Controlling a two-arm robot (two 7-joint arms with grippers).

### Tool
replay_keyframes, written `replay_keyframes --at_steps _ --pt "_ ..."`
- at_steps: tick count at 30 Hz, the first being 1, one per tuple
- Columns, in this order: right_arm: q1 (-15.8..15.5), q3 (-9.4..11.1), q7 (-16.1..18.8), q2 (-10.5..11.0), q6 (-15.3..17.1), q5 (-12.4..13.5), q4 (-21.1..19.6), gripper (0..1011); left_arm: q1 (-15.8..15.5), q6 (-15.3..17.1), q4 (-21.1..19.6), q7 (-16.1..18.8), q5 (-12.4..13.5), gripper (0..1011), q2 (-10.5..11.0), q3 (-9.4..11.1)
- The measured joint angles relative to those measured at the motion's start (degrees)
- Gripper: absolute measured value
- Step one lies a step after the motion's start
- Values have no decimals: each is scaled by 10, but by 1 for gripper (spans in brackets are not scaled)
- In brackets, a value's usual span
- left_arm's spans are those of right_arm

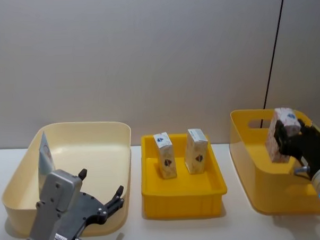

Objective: Bimanual collaborative sorting of washing and personal care products

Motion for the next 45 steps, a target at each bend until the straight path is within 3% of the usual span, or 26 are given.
replay_keyframes --at_steps 4,7,11,24,45 --pt "-2 -2 -5 -4 11 -4 1 462 0 0 0 0 0 1003 0 0" --pt "-4 -2 -8 -6 18 -6 1 517 0 0 0 0 0 1003 0 0" --pt "-5 -4 -12 -8 26 -10 2 670 0 0 0 0 0 1004 0 0" --pt "-7 -5 -16 -12 36 -14 3 999 0 0 0 0 0 1003 0 0" --pt "-17 -5 39 -6 -11 8 -9 1001 0 0 0 0 0 1003 0 0"
